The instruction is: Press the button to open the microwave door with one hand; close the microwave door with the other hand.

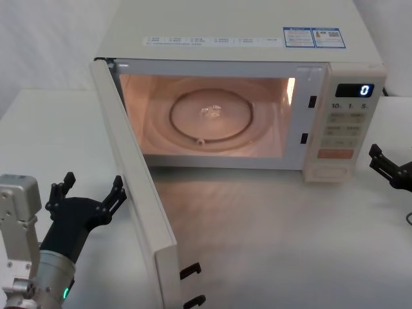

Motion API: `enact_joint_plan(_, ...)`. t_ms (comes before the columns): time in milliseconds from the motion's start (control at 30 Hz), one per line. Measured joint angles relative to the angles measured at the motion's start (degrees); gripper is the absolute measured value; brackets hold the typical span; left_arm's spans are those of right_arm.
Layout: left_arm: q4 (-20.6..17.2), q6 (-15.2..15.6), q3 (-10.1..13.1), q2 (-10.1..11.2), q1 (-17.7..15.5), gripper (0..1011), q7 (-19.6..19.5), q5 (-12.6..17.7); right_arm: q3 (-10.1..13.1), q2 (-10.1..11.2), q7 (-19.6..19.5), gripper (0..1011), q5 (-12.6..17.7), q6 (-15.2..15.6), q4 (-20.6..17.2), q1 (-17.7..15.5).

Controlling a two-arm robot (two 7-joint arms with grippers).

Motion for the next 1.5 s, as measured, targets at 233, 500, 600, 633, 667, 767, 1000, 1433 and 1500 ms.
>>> enact_joint_plan(233,0.00,0.00,0.00,0.00,0.00,1001,0.00,0.00,0.00,0.00,0.00,1002,0.00,0.00,0.00,0.00)
enact_joint_plan(500,0.00,0.00,0.00,0.00,0.00,1001,0.00,0.00,0.00,0.00,0.01,1002,0.00,0.00,0.00,0.00)
enact_joint_plan(600,0.00,0.00,0.00,0.00,0.00,1001,0.00,0.00,0.00,0.00,0.01,1002,0.00,0.00,0.00,0.00)
enact_joint_plan(633,0.00,0.00,0.00,0.00,0.00,1001,0.00,0.00,0.00,0.00,0.01,1002,0.00,0.00,0.00,0.00)
enact_joint_plan(667,0.00,0.00,0.00,0.00,0.00,1001,0.00,0.00,0.00,0.00,0.01,1002,0.00,0.00,0.00,0.00)
enact_joint_plan(767,0.00,0.00,0.00,0.00,0.00,1001,0.00,0.00,0.00,0.00,0.01,1002,0.00,0.00,0.00,0.00)
enact_joint_plan(1000,0.00,0.00,0.00,0.00,0.00,1001,0.00,0.00,0.00,0.00,0.01,1002,0.00,0.00,0.01,0.00)
enact_joint_plan(1433,0.00,0.00,0.00,0.00,0.00,916,0.00,0.00,0.00,0.00,0.01,1002,0.00,0.00,0.00,0.00)
enact_joint_plan(1500,0.00,0.00,0.00,0.00,0.00,853,0.00,0.00,0.00,0.00,0.01,1002,0.00,0.00,0.00,0.00)
